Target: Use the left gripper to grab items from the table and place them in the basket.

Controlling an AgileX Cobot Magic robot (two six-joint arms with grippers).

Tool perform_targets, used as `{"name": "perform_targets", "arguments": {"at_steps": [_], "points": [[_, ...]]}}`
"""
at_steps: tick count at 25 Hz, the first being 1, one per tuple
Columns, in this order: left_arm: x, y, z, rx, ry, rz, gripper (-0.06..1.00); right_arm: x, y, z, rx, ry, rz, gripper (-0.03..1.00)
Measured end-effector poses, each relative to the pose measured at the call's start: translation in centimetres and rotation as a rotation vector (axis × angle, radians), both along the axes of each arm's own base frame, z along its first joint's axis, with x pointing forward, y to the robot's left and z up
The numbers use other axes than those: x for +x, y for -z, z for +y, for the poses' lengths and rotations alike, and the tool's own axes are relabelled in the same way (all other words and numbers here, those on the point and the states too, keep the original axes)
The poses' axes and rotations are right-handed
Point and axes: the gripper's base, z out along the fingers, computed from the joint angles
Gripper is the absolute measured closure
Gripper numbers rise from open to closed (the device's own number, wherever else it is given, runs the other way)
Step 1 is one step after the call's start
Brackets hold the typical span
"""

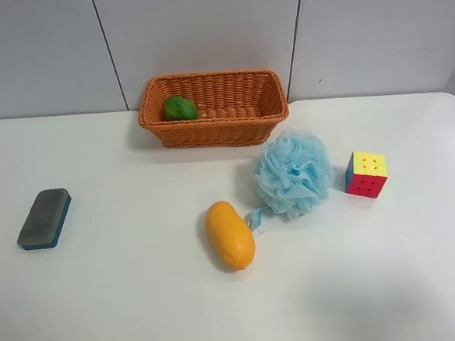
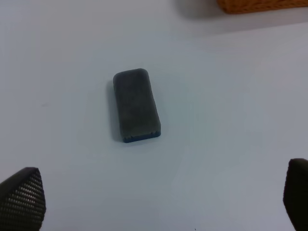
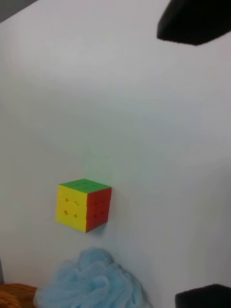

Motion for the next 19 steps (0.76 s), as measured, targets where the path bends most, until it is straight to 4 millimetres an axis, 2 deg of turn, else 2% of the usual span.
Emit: {"name": "perform_targets", "arguments": {"at_steps": [19], "points": [[0.00,0.00,0.00,0.000,0.000,0.000,-0.05,0.00,0.00,0.00,0.000,0.000,0.000,-0.02]]}}
